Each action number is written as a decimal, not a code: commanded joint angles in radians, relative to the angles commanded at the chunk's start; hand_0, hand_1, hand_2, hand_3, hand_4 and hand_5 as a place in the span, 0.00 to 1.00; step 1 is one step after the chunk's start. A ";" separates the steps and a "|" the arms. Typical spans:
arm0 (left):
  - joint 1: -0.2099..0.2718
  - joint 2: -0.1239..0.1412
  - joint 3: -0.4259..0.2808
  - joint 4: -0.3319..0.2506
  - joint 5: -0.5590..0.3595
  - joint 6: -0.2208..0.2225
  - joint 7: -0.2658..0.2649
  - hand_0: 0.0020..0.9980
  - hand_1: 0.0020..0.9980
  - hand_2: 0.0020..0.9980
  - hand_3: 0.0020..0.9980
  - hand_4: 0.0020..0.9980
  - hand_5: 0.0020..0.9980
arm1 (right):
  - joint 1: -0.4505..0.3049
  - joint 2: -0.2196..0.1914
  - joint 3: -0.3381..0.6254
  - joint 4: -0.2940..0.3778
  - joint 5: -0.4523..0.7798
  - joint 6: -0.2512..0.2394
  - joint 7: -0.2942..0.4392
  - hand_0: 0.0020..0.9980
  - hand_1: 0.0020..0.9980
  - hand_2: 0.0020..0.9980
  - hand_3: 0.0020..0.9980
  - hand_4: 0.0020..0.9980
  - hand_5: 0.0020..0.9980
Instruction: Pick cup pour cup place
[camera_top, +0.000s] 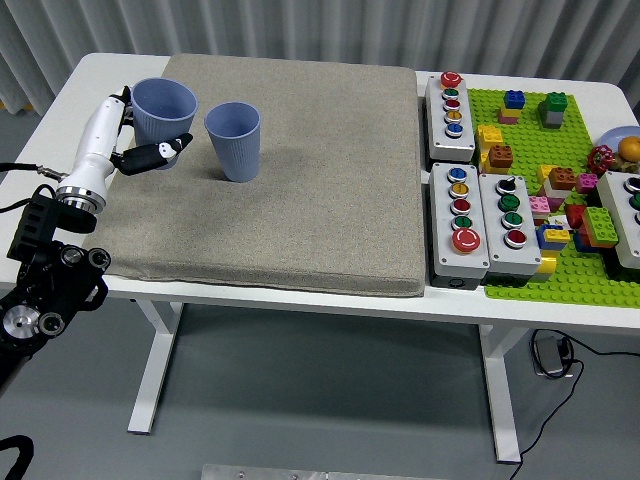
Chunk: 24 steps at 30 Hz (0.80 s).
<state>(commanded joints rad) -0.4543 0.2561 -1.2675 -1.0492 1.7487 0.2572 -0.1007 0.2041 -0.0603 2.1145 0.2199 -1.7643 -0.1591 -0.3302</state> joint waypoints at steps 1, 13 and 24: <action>-0.008 0.005 0.003 0.004 0.014 -0.007 0.005 0.53 0.52 0.58 0.59 0.80 0.20 | 0.000 0.000 0.000 0.000 0.000 0.000 0.000 0.68 0.60 0.57 0.60 0.00 0.24; -0.082 0.060 0.032 0.008 0.202 -0.089 0.066 0.53 0.51 0.57 0.58 0.77 0.18 | 0.005 -0.004 -0.006 -0.001 0.016 -0.005 0.002 0.68 0.60 0.57 0.60 0.00 0.24; -0.131 0.093 0.110 0.003 0.301 -0.124 0.093 0.53 0.51 0.56 0.58 0.78 0.18 | 0.000 -0.004 -0.009 0.000 0.018 -0.005 0.001 0.68 0.60 0.57 0.60 0.00 0.24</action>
<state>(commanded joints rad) -0.5853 0.3487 -1.1574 -1.0465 2.0499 0.1328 -0.0081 0.2043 -0.0648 2.1059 0.2198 -1.7467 -0.1637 -0.3293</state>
